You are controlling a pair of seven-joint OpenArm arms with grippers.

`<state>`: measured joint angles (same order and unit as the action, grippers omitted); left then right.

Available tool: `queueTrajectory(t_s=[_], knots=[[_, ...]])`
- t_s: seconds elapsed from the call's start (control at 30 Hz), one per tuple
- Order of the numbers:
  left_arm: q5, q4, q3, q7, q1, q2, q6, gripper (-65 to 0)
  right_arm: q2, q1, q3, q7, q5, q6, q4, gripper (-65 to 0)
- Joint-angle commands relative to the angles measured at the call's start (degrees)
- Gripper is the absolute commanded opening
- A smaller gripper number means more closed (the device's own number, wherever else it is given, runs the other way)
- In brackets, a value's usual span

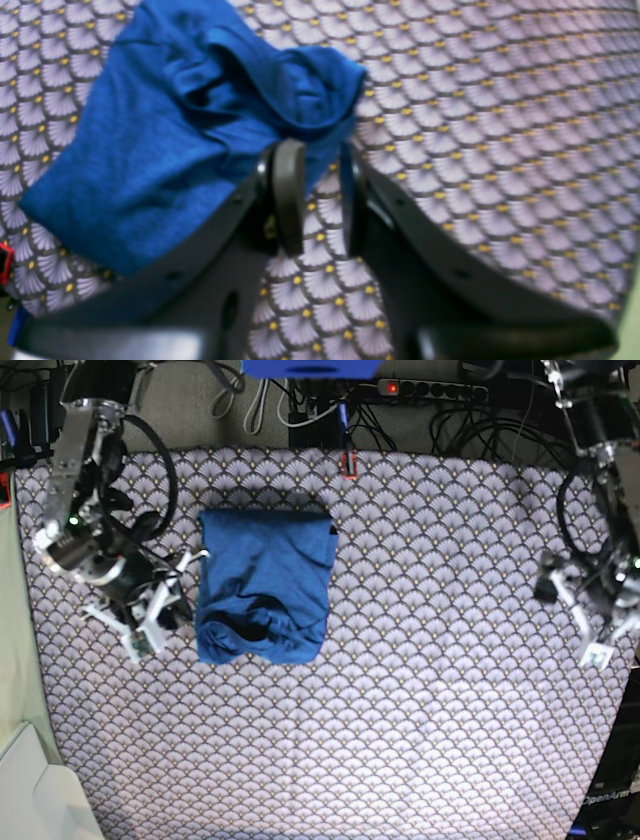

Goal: Fold the T-shirt properly
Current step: 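Move the right gripper to the stack's hem edge and grasp it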

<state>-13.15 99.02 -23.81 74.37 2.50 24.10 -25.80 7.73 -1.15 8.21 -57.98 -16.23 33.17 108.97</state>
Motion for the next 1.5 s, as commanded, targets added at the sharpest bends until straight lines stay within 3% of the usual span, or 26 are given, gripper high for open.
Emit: queueTrajectory(t_s=[0.0,0.47,0.67,0.97,1.2,1.3,1.47], knots=[[-0.1,1.0,-1.7,-0.5,-0.3,0.9,-0.1,0.0,0.1,0.6,-0.3,1.2,-0.1,0.0,-0.4,-54.0],[-0.1,1.0,-7.9,-0.8,-5.2,2.6,-0.1,0.0,-0.1,11.6,-5.1,5.4,-0.3,0.1,-23.5,-54.0],[-0.1,1.0,-7.9,-0.8,-5.0,2.6,-0.1,0.0,-0.5,15.8,-10.2,11.1,-0.2,0.0,-30.7,-54.0],[-0.1,1.0,-7.8,-0.5,-5.4,4.5,-0.1,0.0,-1.2,29.9,-12.1,21.1,0.0,-0.1,-52.4,-54.0],[-0.1,1.0,-7.9,-0.5,-5.4,4.8,-0.1,0.0,-0.7,33.9,-12.1,22.3,0.0,-0.2,-53.9,-54.0],[-0.1,1.0,-7.6,-0.7,-5.4,4.8,-0.1,0.0,0.9,34.3,-11.9,21.7,-0.1,-0.2,-53.8,-54.0],[-0.1,0.4,-7.4,-0.8,-5.4,4.3,-0.1,0.0,0.7,29.8,-12.0,16.4,-0.3,0.2,-43.6,-54.0]])
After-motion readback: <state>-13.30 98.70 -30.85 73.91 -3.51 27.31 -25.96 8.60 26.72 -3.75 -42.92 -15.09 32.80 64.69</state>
